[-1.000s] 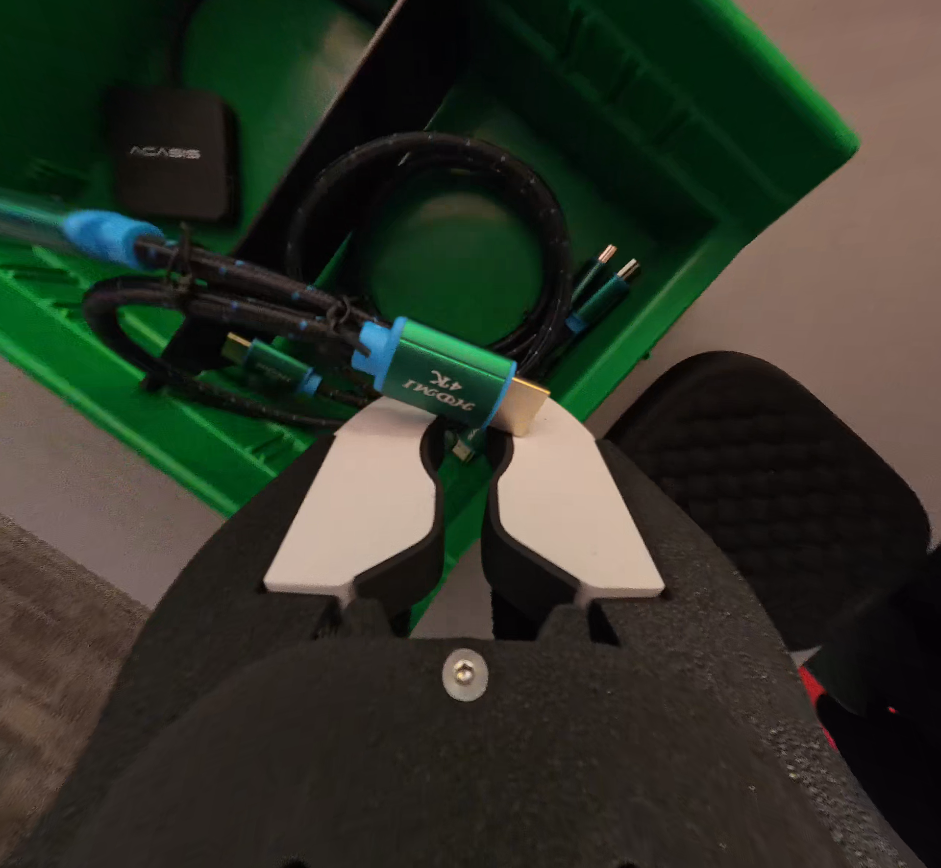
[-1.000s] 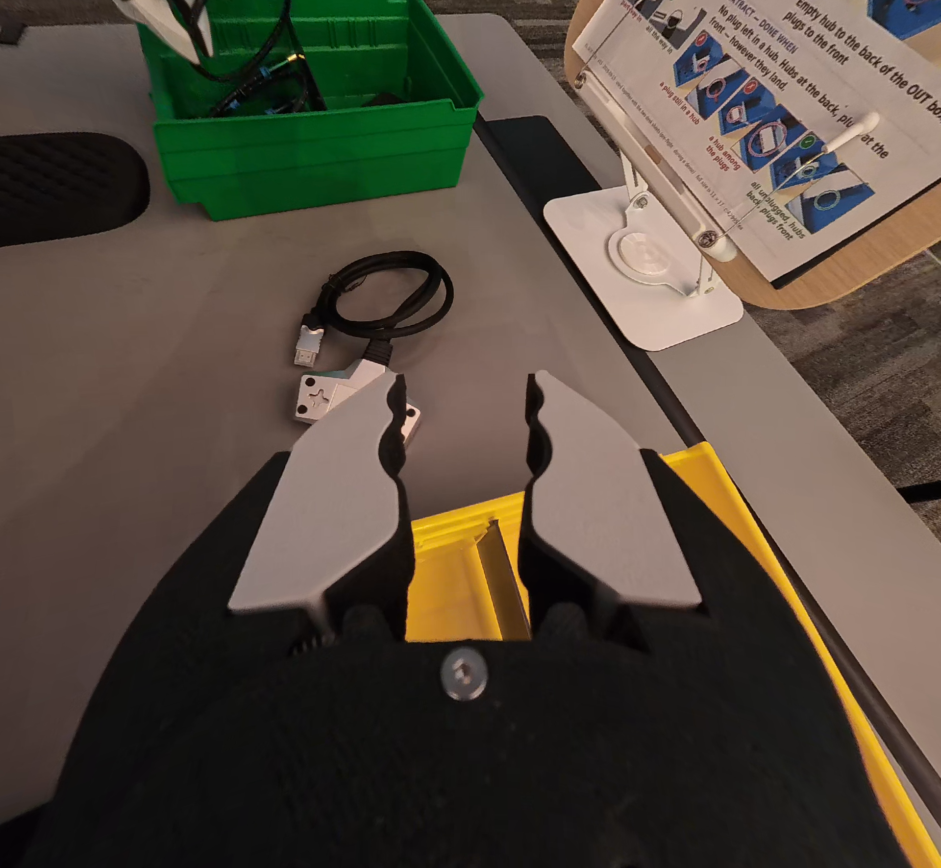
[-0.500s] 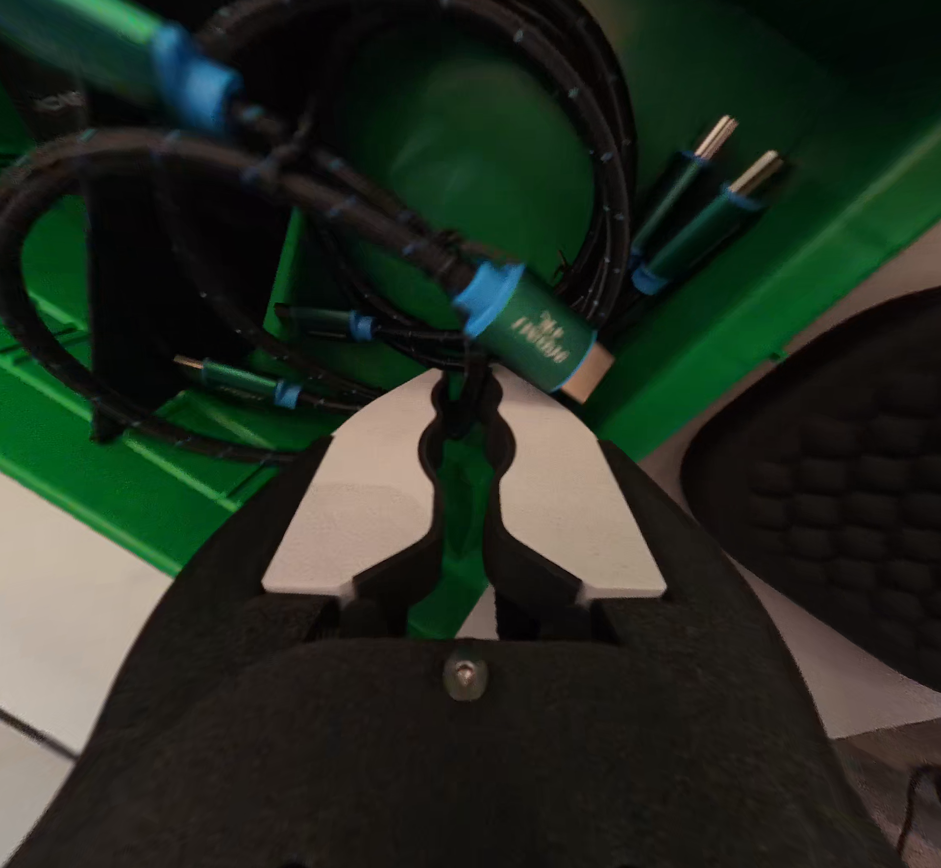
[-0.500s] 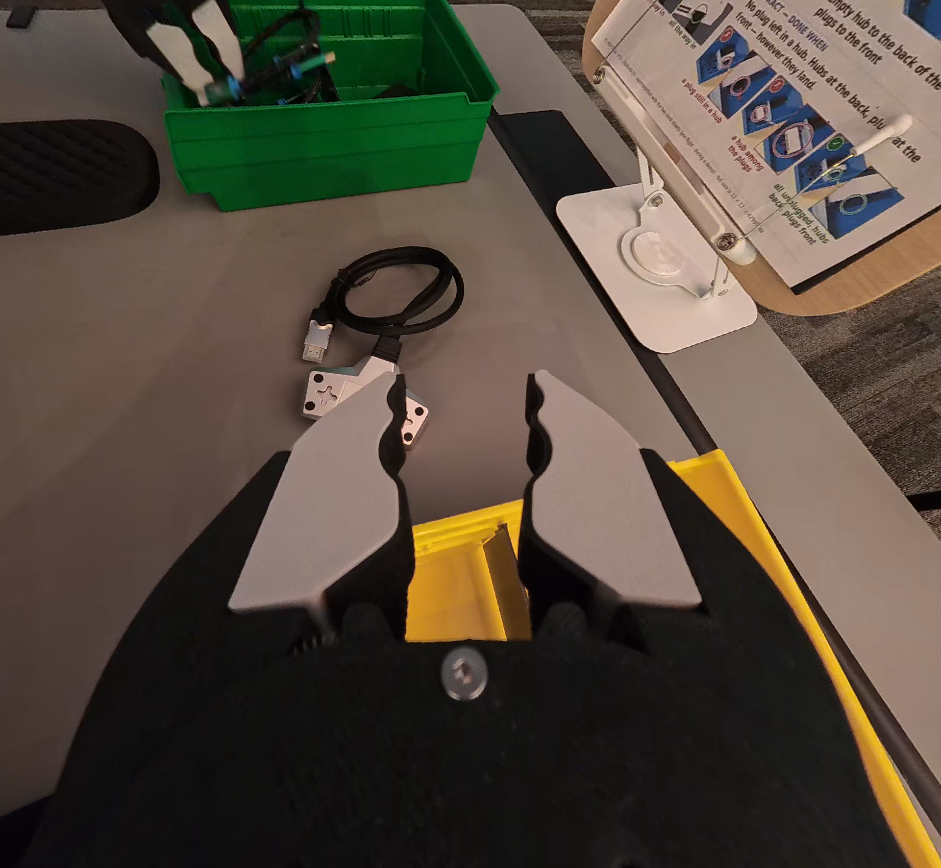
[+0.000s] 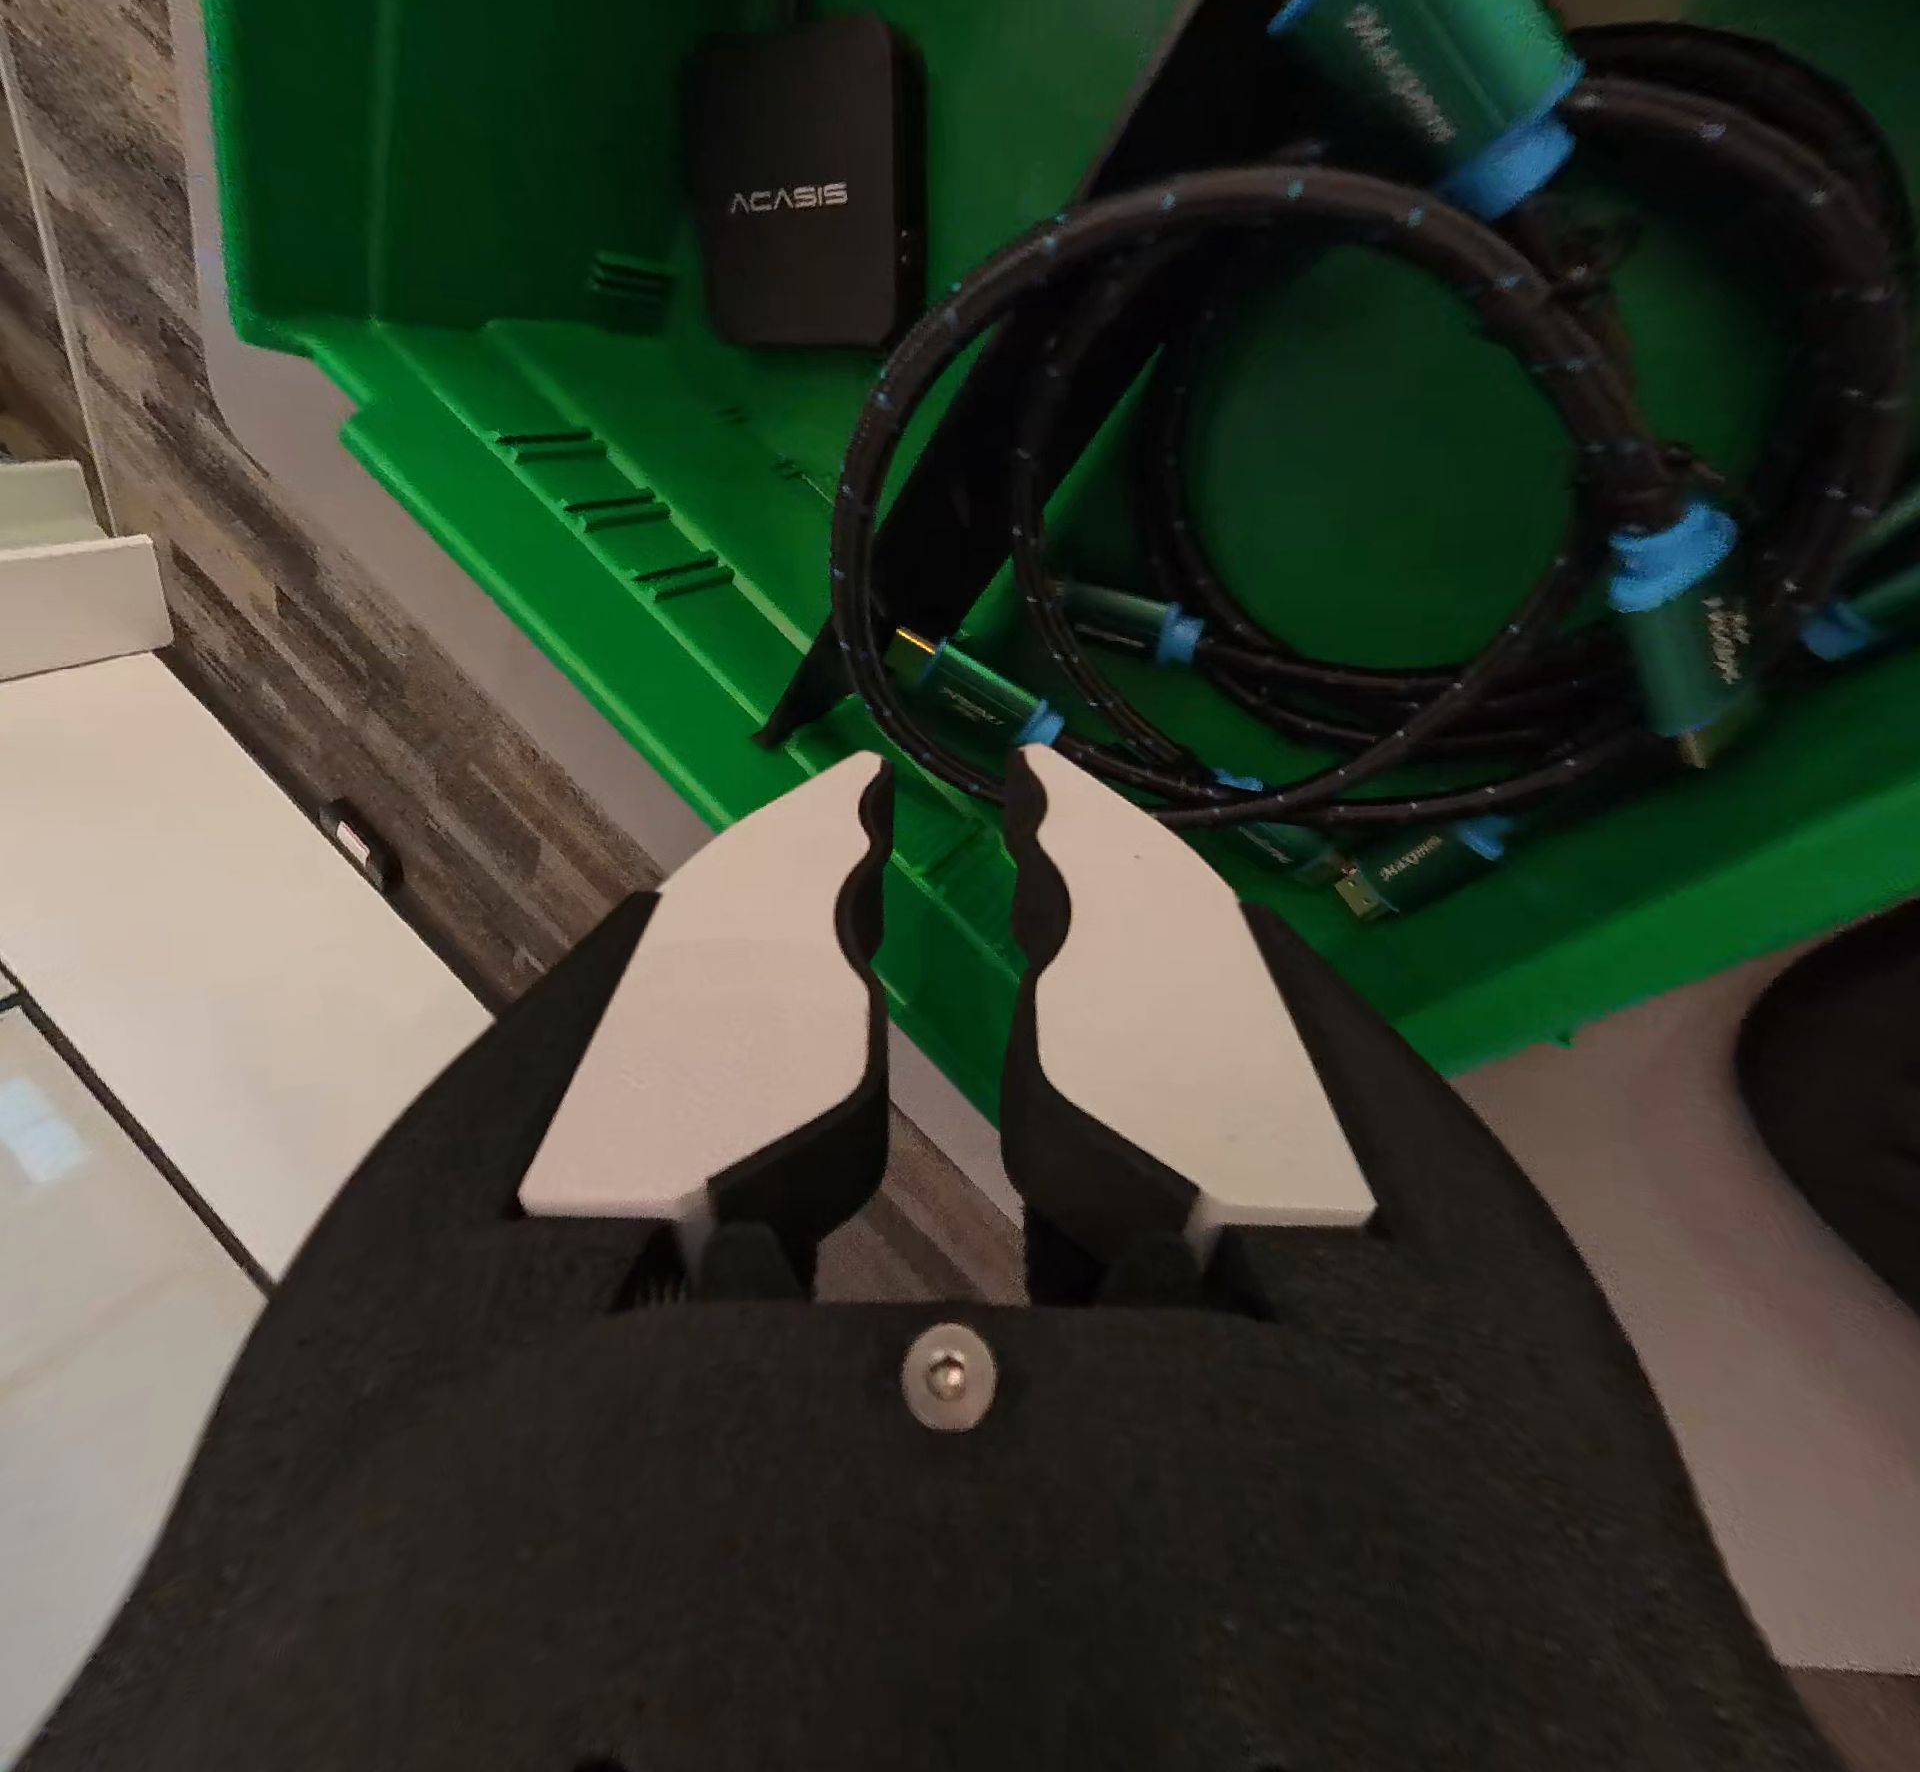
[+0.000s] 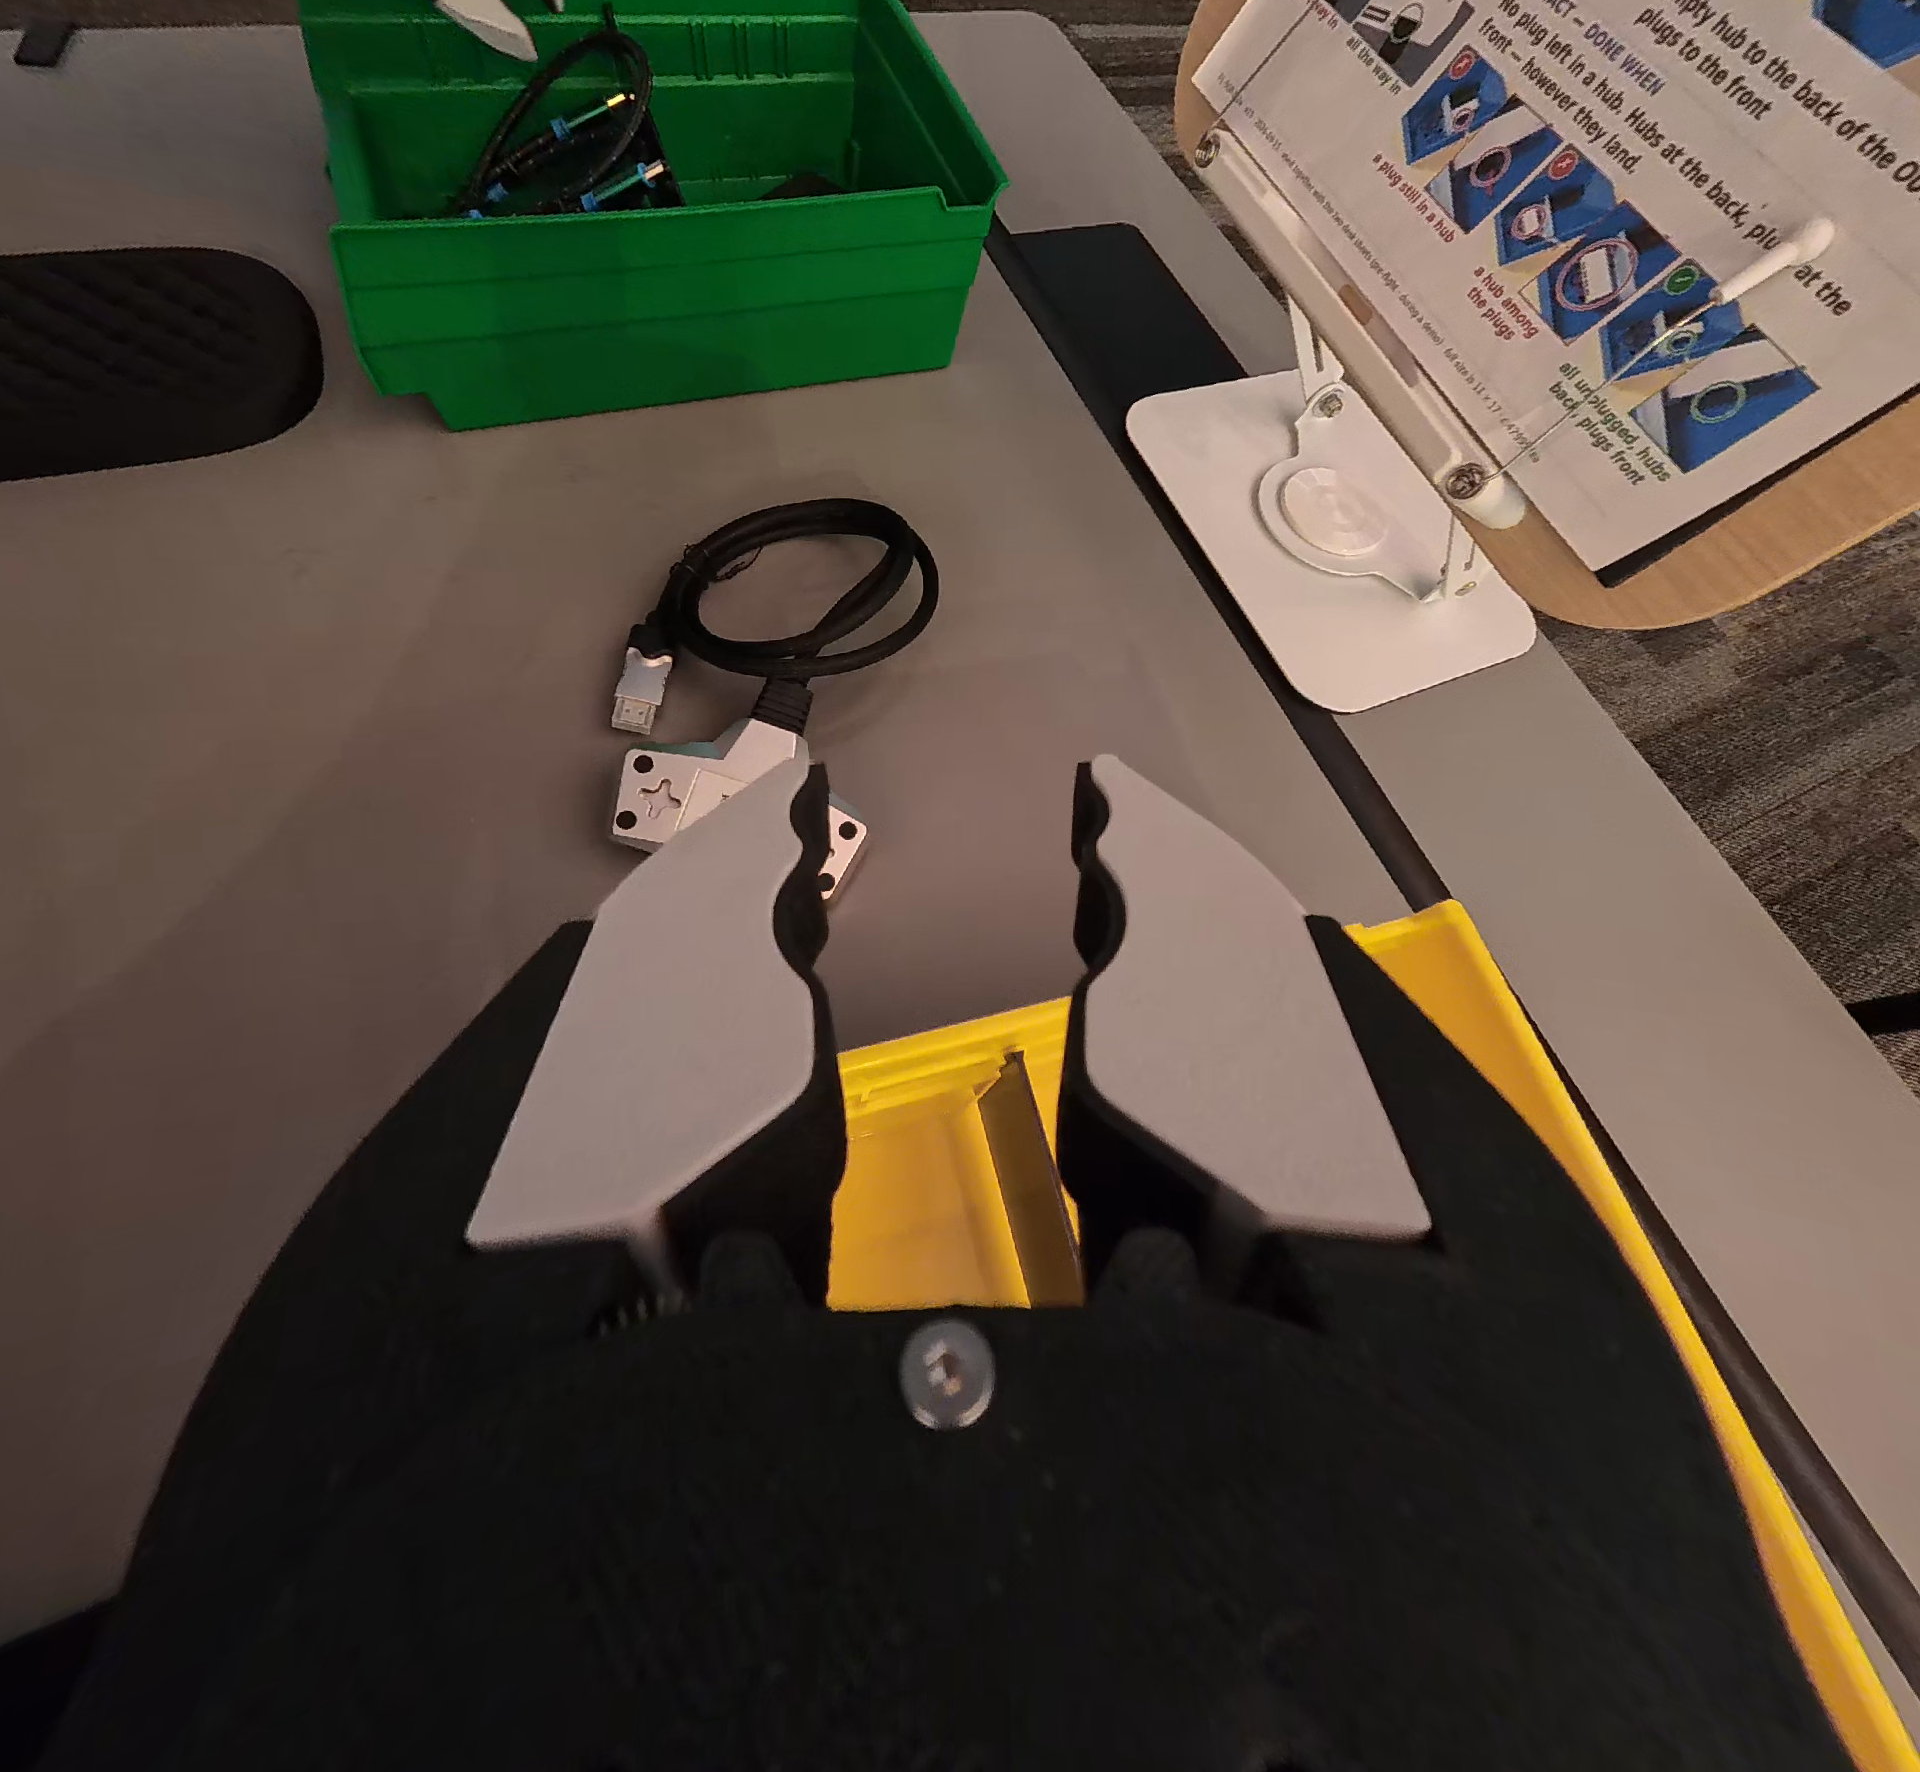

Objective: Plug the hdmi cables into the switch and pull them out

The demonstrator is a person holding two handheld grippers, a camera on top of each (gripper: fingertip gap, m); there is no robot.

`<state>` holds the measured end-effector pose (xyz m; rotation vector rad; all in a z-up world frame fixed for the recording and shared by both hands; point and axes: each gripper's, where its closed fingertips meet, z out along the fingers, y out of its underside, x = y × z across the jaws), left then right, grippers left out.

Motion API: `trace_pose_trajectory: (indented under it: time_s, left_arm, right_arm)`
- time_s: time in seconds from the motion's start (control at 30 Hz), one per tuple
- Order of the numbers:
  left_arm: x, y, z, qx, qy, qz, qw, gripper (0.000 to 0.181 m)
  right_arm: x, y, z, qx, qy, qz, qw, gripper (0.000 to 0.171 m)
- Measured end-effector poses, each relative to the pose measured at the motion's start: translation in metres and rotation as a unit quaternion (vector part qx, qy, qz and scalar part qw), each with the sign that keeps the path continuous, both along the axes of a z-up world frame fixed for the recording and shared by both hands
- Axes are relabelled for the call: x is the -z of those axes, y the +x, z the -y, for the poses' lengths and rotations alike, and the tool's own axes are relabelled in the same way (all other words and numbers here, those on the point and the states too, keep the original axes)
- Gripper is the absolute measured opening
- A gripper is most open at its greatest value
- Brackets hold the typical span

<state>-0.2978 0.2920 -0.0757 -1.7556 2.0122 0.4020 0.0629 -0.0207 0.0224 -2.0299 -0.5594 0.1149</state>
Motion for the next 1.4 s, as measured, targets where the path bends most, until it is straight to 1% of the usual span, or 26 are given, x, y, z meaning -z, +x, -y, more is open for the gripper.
trace_pose_trajectory:
  time_s: [0.07, 0.17, 0.23, 0.27, 0.3, 0.4, 0.43, 0.6, 0.63, 0.67, 0.73, 0.8, 0.97, 1.03, 1.13, 1.17, 1.23, 1.4]
  left_arm:
    - [0.010, -0.006, 0.001, -0.025, -0.016, -0.018, 0.999, 0.017]
    - [0.026, -0.021, 0.014, -0.058, -0.051, -0.043, 0.996, 0.012]
    - [0.027, -0.029, 0.018, -0.075, -0.037, -0.050, 0.995, 0.010]
    - [0.029, -0.032, 0.023, -0.079, -0.043, -0.055, 0.994, 0.003]
    - [0.032, -0.033, 0.029, -0.085, -0.054, -0.058, 0.993, 0.003]
    - [0.036, -0.030, 0.029, -0.101, -0.052, -0.057, 0.992, 0.004]
    - [0.037, -0.029, 0.027, -0.104, -0.051, -0.058, 0.992, 0.007]
    - [0.041, -0.010, 0.022, -0.083, -0.053, -0.044, 0.994, 0.014]
    - [0.043, -0.006, 0.023, -0.083, -0.065, -0.038, 0.994, 0.015]
    - [0.046, -0.002, 0.028, -0.091, -0.091, -0.029, 0.991, 0.015]
    - [0.054, 0.003, 0.037, -0.133, -0.151, -0.014, 0.979, 0.015]
    - [0.058, 0.000, 0.033, -0.177, -0.163, -0.023, 0.970, 0.014]
    - [0.069, -0.003, 0.040, -0.246, -0.229, -0.049, 0.940, 0.015]
    - [0.071, -0.001, 0.039, -0.258, -0.235, -0.051, 0.936, 0.013]
    - [0.074, -0.002, 0.038, -0.267, -0.234, -0.073, 0.932, 0.017]
    - [0.076, -0.004, 0.037, -0.271, -0.229, -0.082, 0.931, 0.022]
    - [0.080, -0.007, 0.036, -0.280, -0.226, -0.096, 0.928, 0.027]
    - [0.078, -0.001, 0.033, -0.255, -0.199, -0.086, 0.942, 0.024]
  right_arm:
    - [0.001, -0.001, 0.001, -0.003, -0.003, 0.003, 1.000, 0.045]
    - [0.003, 0.000, 0.002, -0.005, -0.006, 0.007, 1.000, 0.045]
    - [0.002, 0.001, 0.001, -0.002, -0.004, 0.004, 1.000, 0.045]
    - [0.002, 0.002, 0.001, -0.002, -0.003, 0.001, 1.000, 0.045]
    - [0.003, 0.002, 0.000, -0.002, -0.004, 0.000, 1.000, 0.045]
    - [0.007, 0.002, -0.002, -0.001, -0.012, 0.003, 1.000, 0.045]
    - [0.008, 0.000, -0.002, -0.003, -0.014, 0.004, 1.000, 0.045]
    - [0.009, -0.004, -0.002, -0.008, -0.016, 0.012, 1.000, 0.045]
    - [0.008, -0.004, -0.002, -0.008, -0.016, 0.012, 1.000, 0.045]
    - [0.008, -0.004, -0.002, -0.008, -0.016, 0.011, 1.000, 0.045]
    - [0.009, -0.002, -0.002, -0.005, -0.017, 0.010, 1.000, 0.045]
    - [0.010, 0.000, -0.002, -0.004, -0.019, 0.008, 1.000, 0.045]
    - [0.012, 0.001, -0.003, -0.003, -0.022, 0.011, 1.000, 0.045]
    - [0.012, 0.000, -0.003, -0.004, -0.023, 0.011, 1.000, 0.045]
    - [0.012, -0.001, -0.002, -0.007, -0.024, 0.012, 1.000, 0.045]
    - [0.013, -0.001, -0.002, -0.007, -0.025, 0.013, 1.000, 0.045]
    - [0.013, -0.001, -0.001, -0.007, -0.025, 0.016, 1.000, 0.045]
    - [0.009, -0.001, 0.000, -0.008, -0.019, 0.015, 1.000, 0.045]
